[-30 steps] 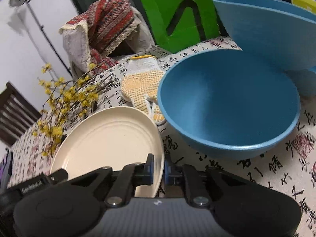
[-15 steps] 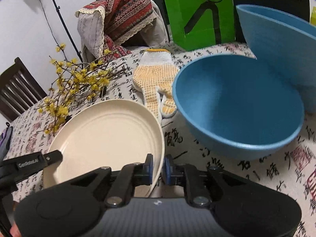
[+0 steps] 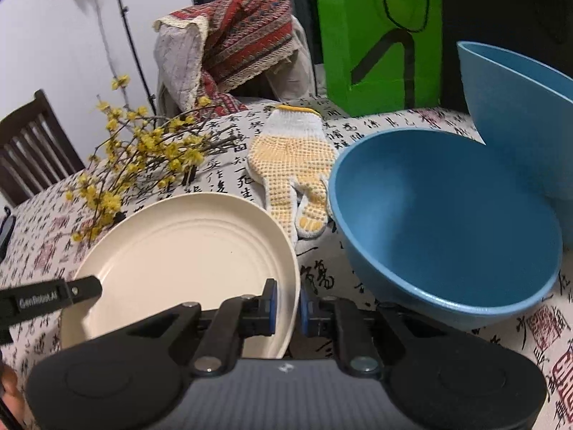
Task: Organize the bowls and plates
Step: 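Lift the cream plate off the table with both grippers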
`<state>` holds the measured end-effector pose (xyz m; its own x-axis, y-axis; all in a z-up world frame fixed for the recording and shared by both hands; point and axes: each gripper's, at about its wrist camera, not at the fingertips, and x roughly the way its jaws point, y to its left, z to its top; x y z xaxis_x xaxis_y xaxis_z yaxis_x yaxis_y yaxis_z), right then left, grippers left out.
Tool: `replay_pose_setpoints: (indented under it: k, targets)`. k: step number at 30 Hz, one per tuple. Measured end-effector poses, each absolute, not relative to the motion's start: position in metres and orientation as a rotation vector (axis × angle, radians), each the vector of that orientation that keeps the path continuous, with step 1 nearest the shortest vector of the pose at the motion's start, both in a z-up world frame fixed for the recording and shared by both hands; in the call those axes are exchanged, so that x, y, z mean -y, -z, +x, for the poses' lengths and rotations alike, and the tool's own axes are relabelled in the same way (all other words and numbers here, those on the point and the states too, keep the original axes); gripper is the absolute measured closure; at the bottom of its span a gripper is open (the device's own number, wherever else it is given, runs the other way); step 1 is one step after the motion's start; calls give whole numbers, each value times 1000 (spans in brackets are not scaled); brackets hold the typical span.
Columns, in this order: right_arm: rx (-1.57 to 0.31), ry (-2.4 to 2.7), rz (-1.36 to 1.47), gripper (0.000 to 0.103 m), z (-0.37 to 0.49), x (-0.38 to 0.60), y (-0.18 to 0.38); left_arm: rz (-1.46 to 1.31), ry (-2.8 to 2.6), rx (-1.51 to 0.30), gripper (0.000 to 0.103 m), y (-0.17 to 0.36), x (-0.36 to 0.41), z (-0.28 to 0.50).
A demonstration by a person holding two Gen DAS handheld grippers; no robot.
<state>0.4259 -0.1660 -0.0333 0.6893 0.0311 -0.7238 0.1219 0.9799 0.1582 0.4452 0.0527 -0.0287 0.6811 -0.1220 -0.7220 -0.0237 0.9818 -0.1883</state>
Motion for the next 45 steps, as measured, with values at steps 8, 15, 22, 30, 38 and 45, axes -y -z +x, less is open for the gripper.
replay_pose_setpoints:
  k: [8, 15, 22, 30, 38, 45]
  targets:
    - [-804, -10, 93, 92, 419, 161, 28, -142, 48, -809, 90, 26, -49, 444]
    - [-772, -28, 59, 92, 414, 162, 26, -118, 44, -790, 90, 22, -47, 439]
    - [-748, -65, 36, 92, 406, 160, 22, -129, 16, -775, 90, 17, -52, 432]
    - [-715, -106, 54, 92, 397, 160, 12, -117, -1, -732, 91, 2, -55, 415]
    - [-674, -138, 63, 92, 379, 160, -2, -92, -12, -686, 91, -18, -58, 392]
    - [-641, -166, 68, 92, 362, 155, -17, -86, -29, -658, 91, -36, -65, 368]
